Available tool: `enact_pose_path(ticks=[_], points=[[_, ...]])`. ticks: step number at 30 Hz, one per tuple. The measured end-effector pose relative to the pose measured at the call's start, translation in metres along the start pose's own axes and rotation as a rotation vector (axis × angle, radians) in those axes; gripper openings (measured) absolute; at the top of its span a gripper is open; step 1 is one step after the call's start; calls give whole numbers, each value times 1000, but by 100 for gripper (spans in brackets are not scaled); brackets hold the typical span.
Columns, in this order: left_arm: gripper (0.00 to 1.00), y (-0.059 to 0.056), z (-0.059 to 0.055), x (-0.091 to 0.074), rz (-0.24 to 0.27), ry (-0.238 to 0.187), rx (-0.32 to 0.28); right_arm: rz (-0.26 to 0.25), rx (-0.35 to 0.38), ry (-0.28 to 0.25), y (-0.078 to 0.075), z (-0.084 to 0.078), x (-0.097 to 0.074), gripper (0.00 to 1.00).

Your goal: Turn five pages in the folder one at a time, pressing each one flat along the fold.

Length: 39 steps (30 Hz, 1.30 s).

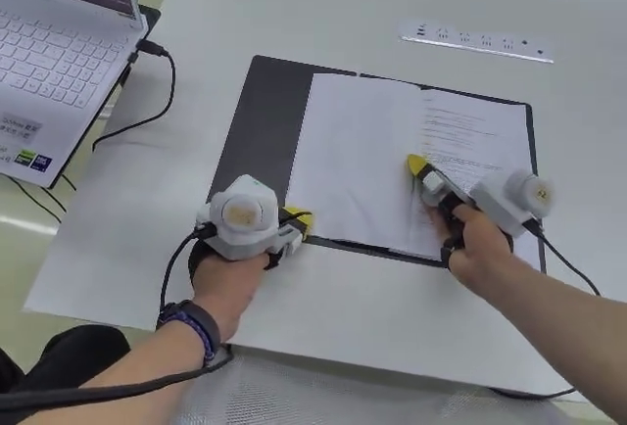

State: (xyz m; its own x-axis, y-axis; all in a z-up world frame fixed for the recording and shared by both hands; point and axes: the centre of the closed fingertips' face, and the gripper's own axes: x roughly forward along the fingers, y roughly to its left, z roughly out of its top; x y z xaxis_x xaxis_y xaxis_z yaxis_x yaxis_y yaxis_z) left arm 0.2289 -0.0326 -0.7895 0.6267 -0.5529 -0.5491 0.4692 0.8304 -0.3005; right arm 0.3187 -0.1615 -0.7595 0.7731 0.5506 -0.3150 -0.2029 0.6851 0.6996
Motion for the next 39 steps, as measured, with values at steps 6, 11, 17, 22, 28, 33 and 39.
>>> enact_pose_path(ticks=[6, 11, 17, 22, 28, 33, 39], points=[[0, 0, 0, 0, 2, 0, 0, 2, -3, 11, 2, -9, -10, 0], [0, 0, -1, 0, 0, 1, 0, 10, -10, 22, -3, -15, -16, 0], [0, -2, -2, -1, -7, 4, 12, 21, -19, 41, -6, -27, -27, 0], [0, -3, -3, -2, -12, 8, 17, 20, -11, 40, -8, -34, -36, 0], [0, -4, -4, -3, -17, 11, 31, 19, -9, 43, -7, -42, -44, 0], [0, -4, -4, -3, -20, 13, 35, 27, -12, 47, -5, -49, -53, 0], [0, -5, -4, -3, -22, 13, 36, 33, -22, 59, -2, -57, -61, 0]])
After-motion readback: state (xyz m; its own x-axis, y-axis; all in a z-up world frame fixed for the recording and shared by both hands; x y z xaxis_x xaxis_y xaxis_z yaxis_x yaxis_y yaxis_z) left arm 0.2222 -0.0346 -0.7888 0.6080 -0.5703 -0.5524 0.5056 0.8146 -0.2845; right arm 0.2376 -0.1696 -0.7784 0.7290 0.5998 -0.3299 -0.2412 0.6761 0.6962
